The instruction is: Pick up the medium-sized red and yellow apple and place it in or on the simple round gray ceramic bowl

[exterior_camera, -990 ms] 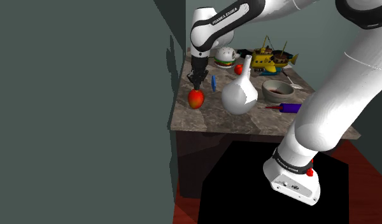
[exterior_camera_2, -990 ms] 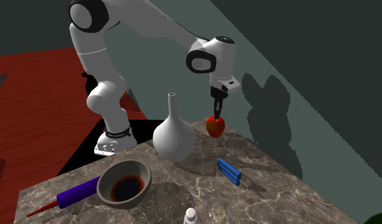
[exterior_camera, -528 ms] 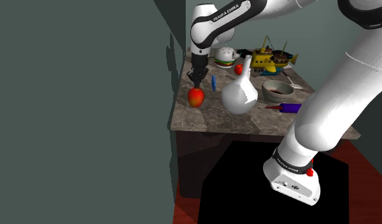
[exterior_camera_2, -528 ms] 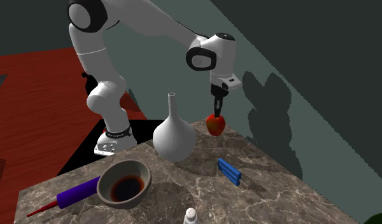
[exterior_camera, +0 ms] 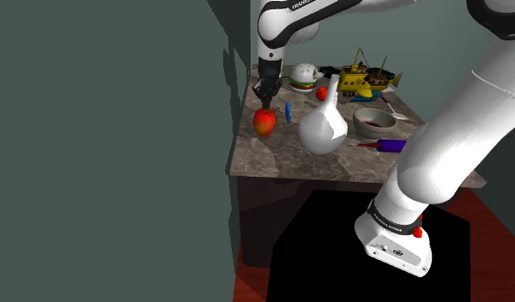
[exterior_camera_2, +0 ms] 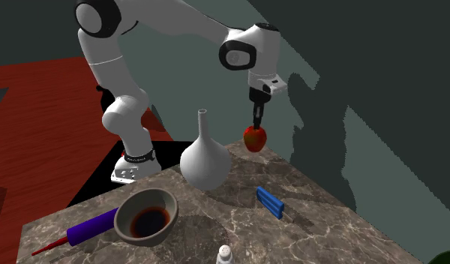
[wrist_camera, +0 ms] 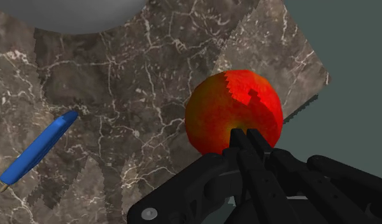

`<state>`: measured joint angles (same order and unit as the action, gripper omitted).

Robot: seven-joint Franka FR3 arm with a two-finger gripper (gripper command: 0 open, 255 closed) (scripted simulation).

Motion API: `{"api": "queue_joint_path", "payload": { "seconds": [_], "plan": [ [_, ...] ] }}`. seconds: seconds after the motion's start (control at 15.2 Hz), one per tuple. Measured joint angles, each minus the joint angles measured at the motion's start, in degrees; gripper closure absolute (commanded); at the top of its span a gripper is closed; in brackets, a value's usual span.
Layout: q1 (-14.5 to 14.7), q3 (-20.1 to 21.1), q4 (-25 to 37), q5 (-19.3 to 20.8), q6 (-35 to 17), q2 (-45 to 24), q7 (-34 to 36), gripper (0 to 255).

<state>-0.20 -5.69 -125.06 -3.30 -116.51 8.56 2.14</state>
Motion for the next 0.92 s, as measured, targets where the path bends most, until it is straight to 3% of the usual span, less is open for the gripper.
{"api": "queue_joint_path", "payload": {
  "seconds": [0.92],
  "plan": [
    [0.0,0.12,8.56,0.43,10.69,2.17,0.85,255]
  ]
}}
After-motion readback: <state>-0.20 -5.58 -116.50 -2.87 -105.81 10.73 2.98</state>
